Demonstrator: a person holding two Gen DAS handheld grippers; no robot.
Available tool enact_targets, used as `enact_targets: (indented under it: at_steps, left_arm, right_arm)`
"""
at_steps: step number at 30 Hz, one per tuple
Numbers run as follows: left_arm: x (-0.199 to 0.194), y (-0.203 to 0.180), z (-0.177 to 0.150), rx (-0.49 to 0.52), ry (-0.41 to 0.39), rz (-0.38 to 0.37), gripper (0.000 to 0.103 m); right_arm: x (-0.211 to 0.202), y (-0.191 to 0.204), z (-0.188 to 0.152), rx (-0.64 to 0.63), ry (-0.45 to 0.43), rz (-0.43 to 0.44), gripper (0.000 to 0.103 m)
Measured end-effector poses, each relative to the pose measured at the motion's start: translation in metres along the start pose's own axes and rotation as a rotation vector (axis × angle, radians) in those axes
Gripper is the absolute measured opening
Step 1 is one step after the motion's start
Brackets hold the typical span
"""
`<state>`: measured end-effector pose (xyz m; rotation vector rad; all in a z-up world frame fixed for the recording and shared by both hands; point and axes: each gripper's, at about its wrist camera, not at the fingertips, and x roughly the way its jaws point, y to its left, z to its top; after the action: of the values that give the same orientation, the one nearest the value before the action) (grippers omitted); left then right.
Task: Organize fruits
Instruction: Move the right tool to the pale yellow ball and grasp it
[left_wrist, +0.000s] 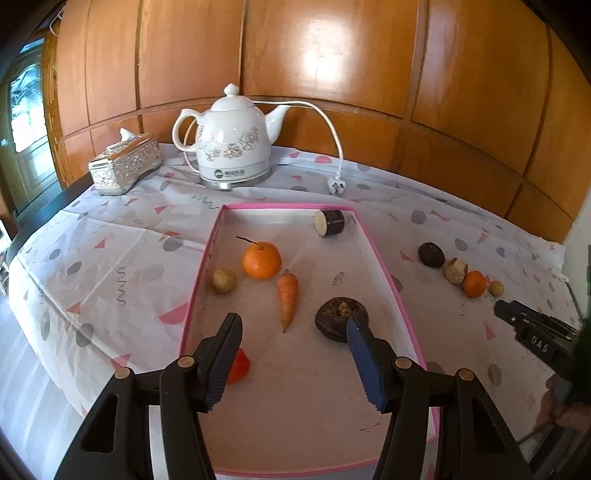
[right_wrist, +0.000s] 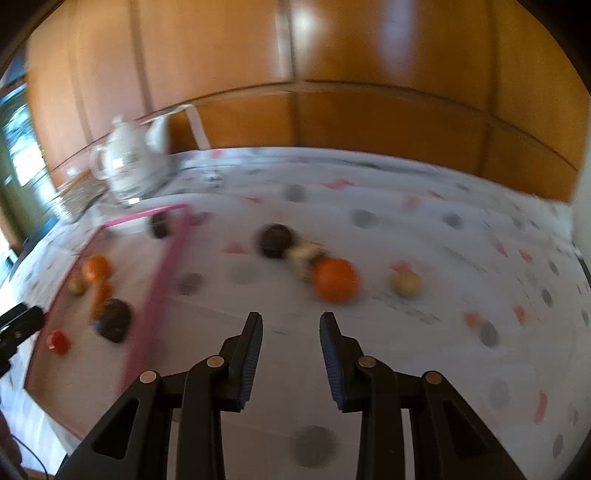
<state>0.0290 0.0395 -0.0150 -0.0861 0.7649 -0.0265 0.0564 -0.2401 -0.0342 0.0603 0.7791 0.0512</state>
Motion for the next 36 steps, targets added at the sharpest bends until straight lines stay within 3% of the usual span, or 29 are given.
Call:
enact_targets:
  at_steps: [4, 11, 31, 36]
  left_arm:
    - [0.000, -0.008, -0.002, 0.025, 0.005, -0.017, 0.060]
    - [0.002, -0.021, -0.005, 0.056, 0.018, -0.054, 0.060]
    - [0.012, -0.043, -0.012, 0.120, 0.058, -0.103, 0.060]
    - [0.016, -0.047, -0.011, 0.132, 0.066, -0.108, 0.060]
  right_arm:
    - [0.000, -0.039, -0.010, 0.073, 0.015, -0.072, 0.032]
    - [0.002, -0.081, -0.021, 0.157, 0.036, -0.109, 0.032]
    - [0.063, -0.083, 0.019, 0.072, 0.097, -0.134, 0.036]
    - [0.070, -0.082, 0.024, 0.062, 0.095, -0.131, 0.032]
